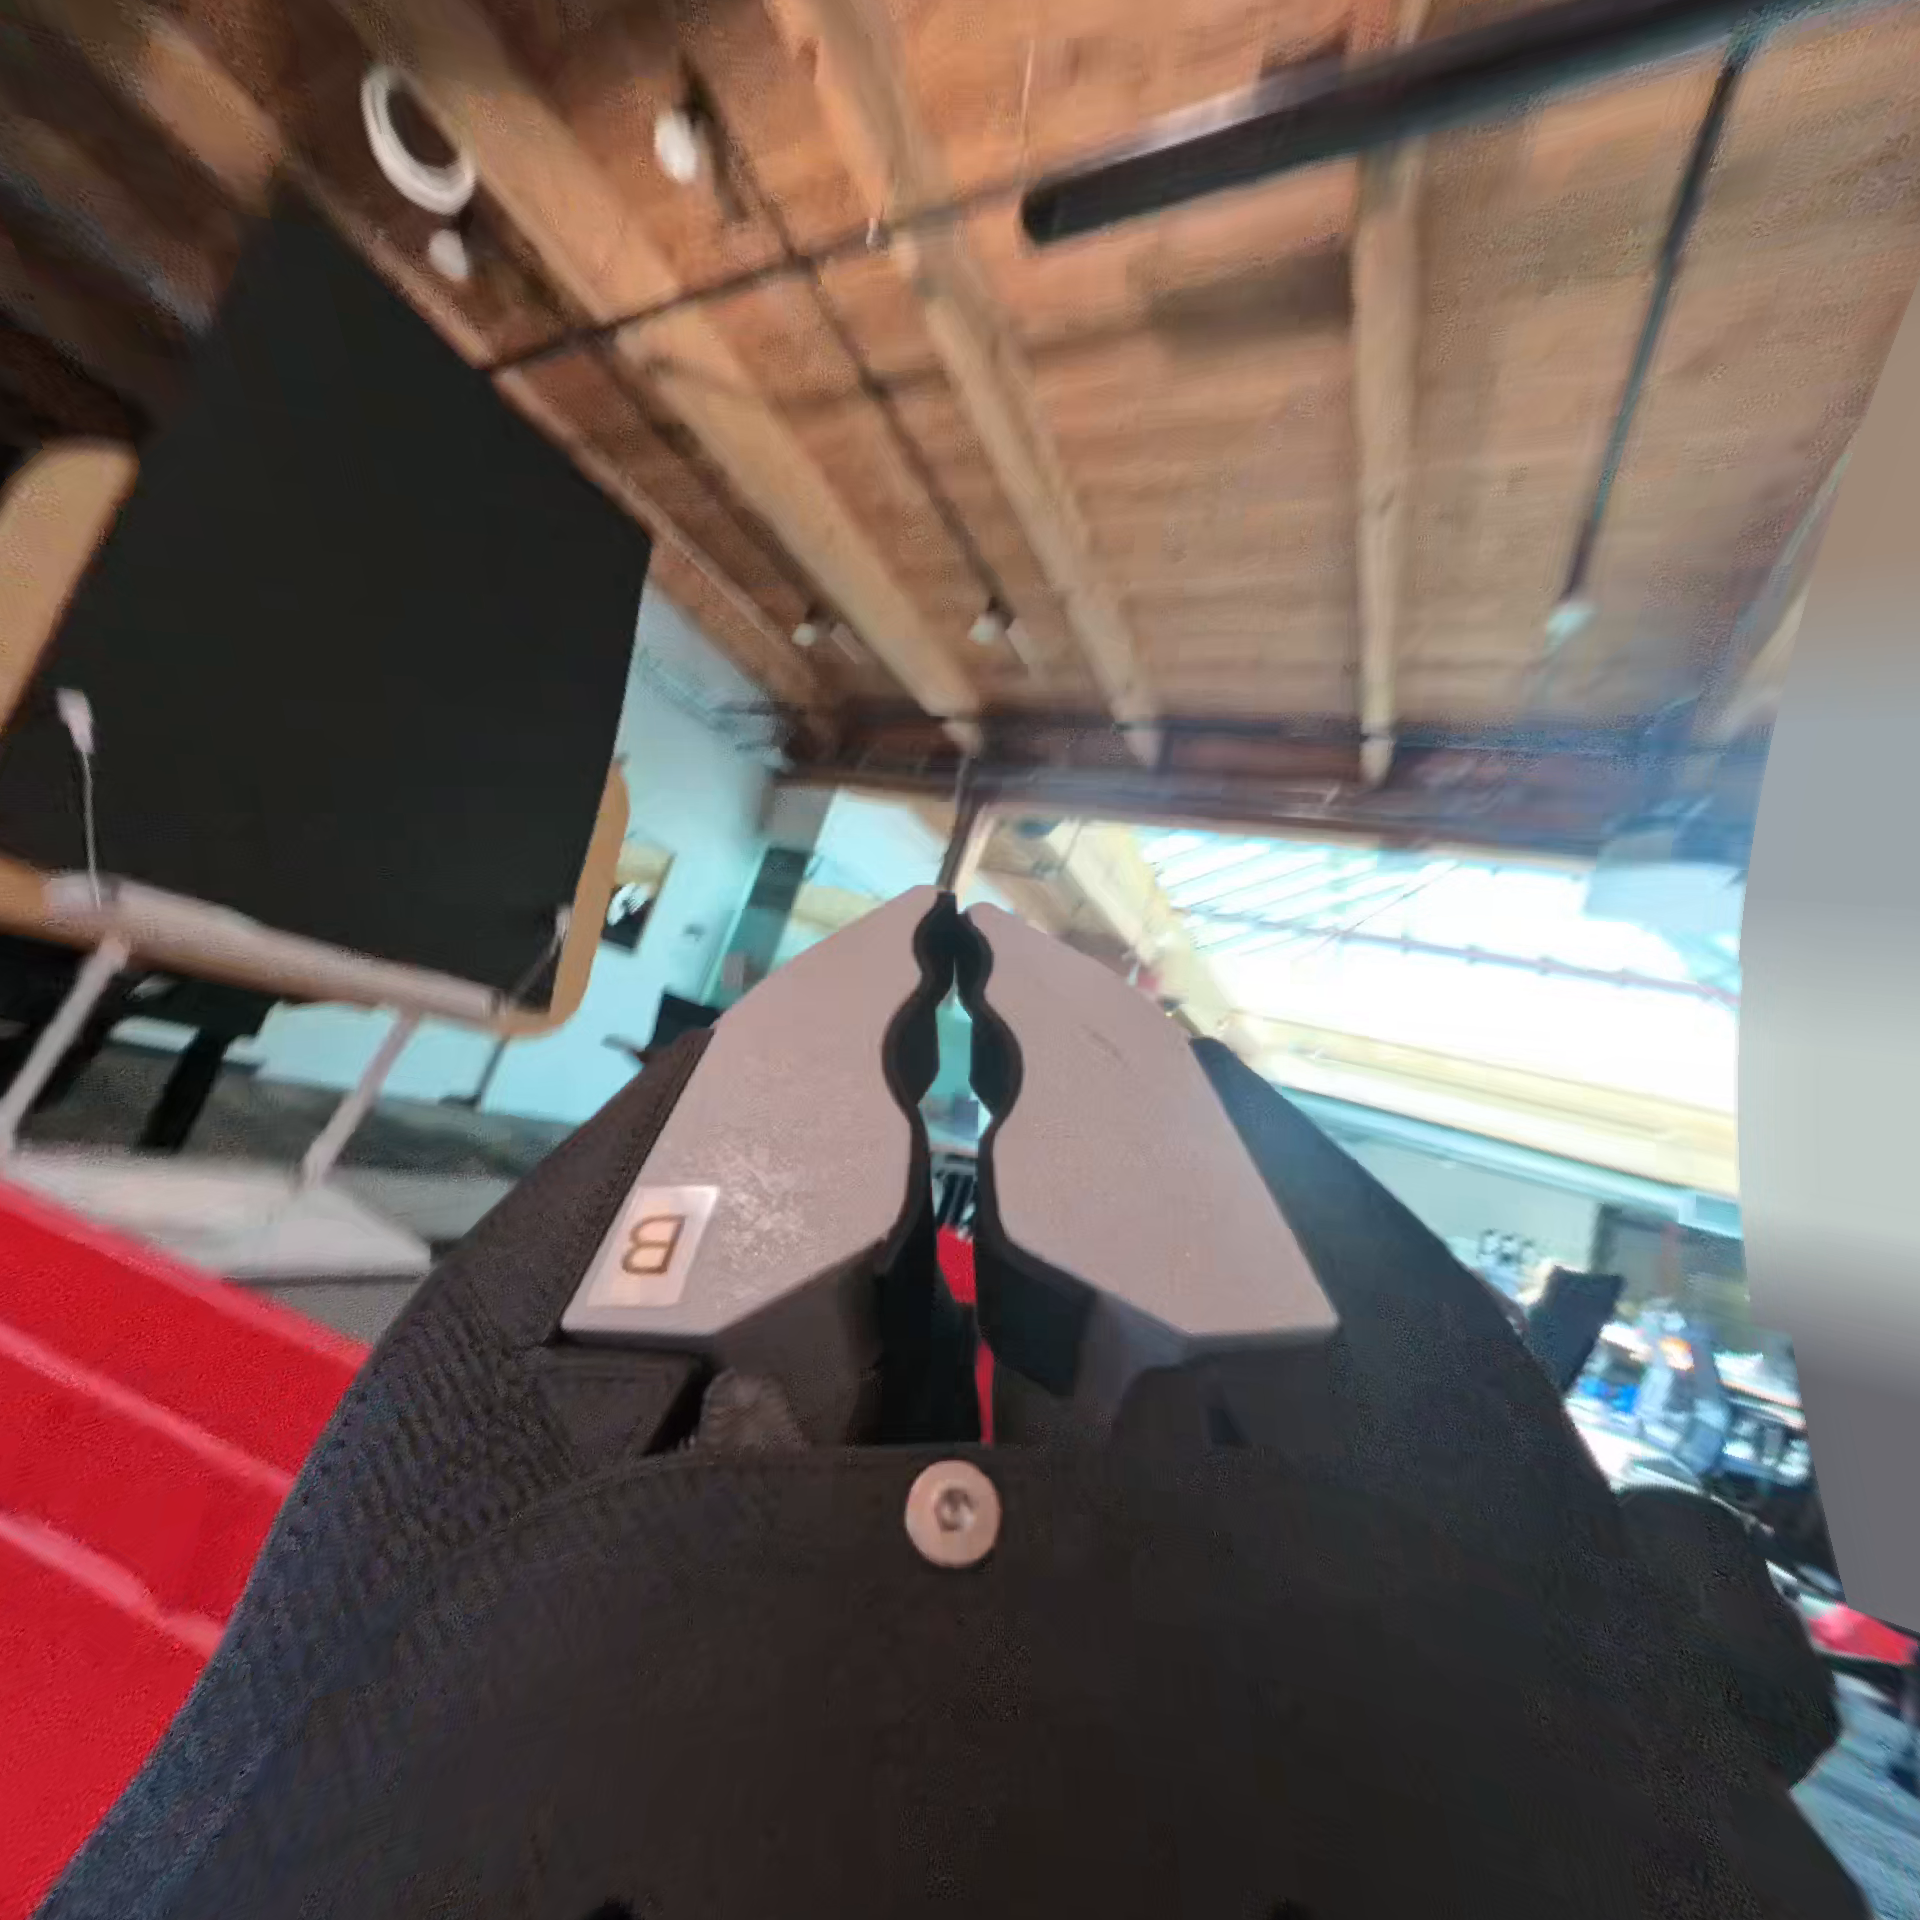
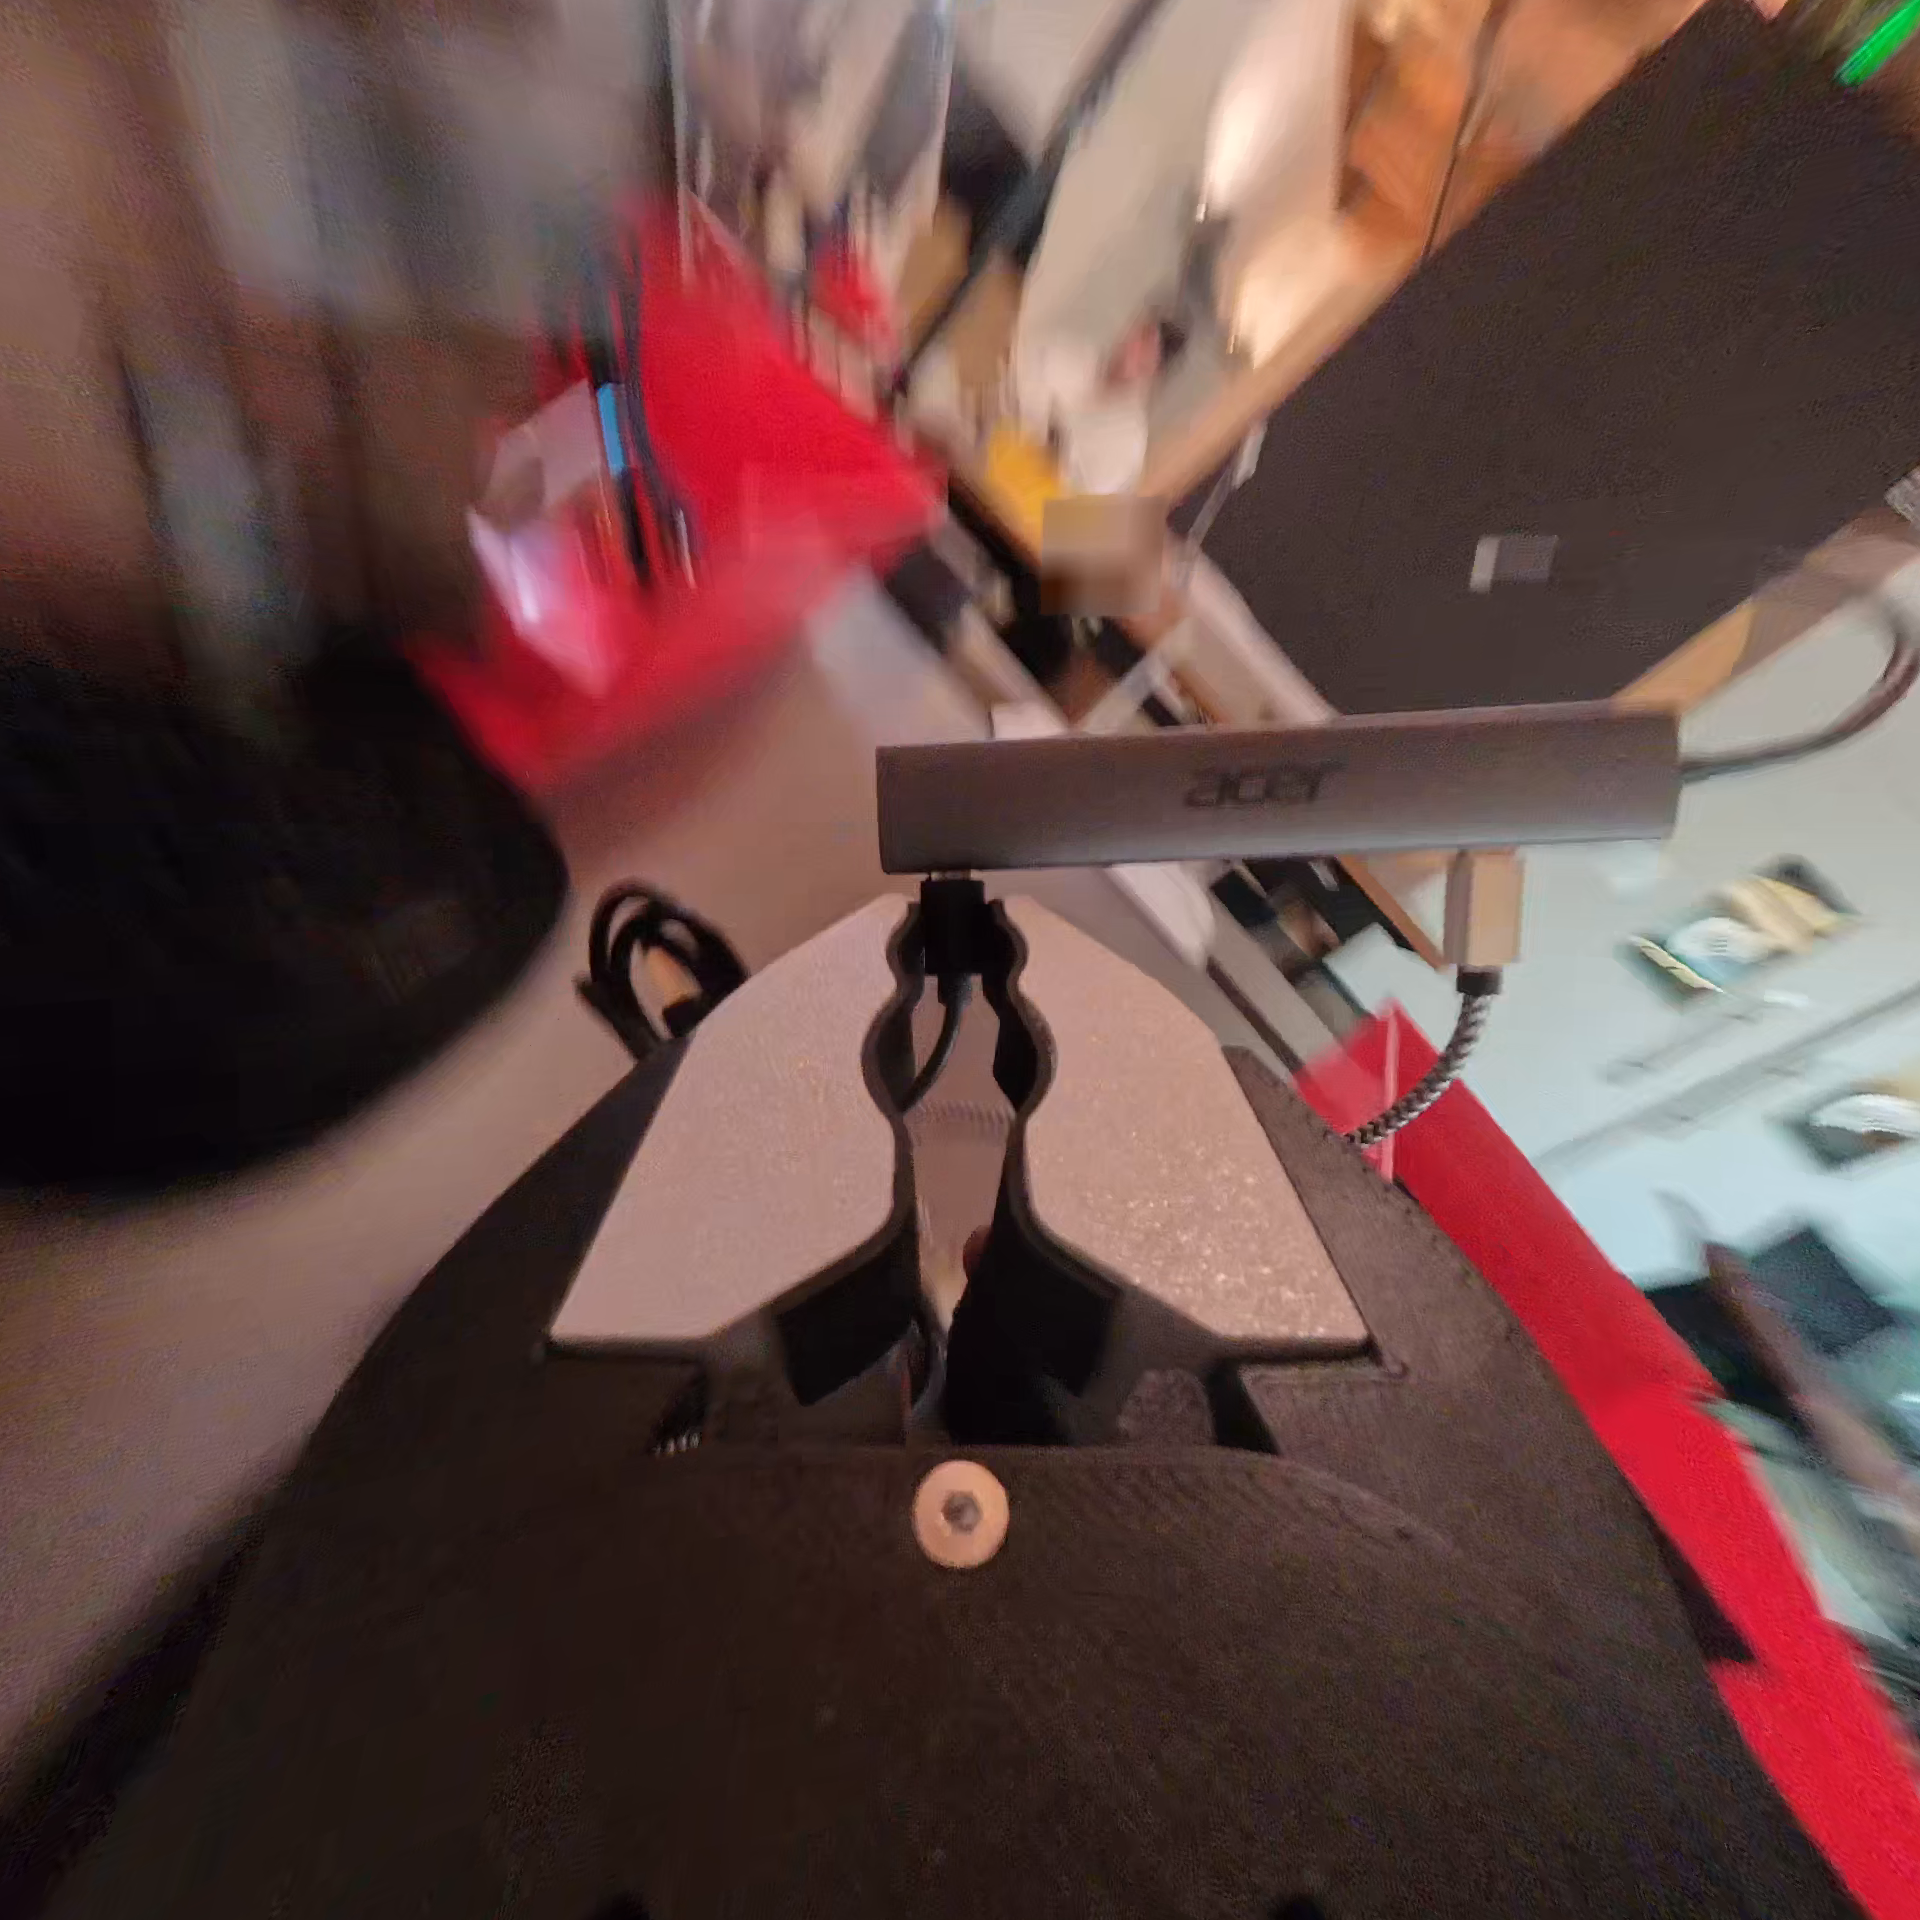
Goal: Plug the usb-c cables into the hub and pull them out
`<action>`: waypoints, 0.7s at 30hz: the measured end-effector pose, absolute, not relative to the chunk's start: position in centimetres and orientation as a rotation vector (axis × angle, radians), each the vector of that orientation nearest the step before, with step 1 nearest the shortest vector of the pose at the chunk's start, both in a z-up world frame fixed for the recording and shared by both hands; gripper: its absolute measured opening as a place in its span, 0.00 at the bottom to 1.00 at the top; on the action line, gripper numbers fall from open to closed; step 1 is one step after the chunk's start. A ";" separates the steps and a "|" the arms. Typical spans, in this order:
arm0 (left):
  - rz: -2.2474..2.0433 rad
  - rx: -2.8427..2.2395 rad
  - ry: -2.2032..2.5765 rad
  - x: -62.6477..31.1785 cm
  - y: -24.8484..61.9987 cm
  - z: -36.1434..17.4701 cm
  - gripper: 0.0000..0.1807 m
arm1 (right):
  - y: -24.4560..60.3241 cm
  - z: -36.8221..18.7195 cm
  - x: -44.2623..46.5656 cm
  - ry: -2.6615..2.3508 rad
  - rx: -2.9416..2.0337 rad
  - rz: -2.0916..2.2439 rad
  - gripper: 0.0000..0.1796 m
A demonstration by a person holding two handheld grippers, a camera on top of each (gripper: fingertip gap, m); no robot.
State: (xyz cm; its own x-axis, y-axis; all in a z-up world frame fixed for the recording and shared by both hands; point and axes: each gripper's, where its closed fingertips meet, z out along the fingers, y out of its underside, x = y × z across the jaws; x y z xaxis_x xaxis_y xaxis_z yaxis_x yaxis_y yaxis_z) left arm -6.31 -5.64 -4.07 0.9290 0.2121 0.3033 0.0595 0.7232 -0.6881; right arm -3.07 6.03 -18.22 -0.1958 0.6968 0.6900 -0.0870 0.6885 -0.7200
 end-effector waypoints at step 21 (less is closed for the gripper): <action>0.065 -1.226 -0.206 -1.4 5.2 -10.2 0.06 | 3.4 -12.8 -1.9 -1.381 -0.402 0.975 0.06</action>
State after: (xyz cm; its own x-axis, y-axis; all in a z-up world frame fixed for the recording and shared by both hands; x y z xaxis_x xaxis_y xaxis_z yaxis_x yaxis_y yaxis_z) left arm -1.42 5.20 -10.23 0.9796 0.1600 0.1218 0.0613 0.3389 -0.9388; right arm -1.89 3.37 -12.78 -0.1040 0.7679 0.6320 -0.3388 0.5701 -0.7485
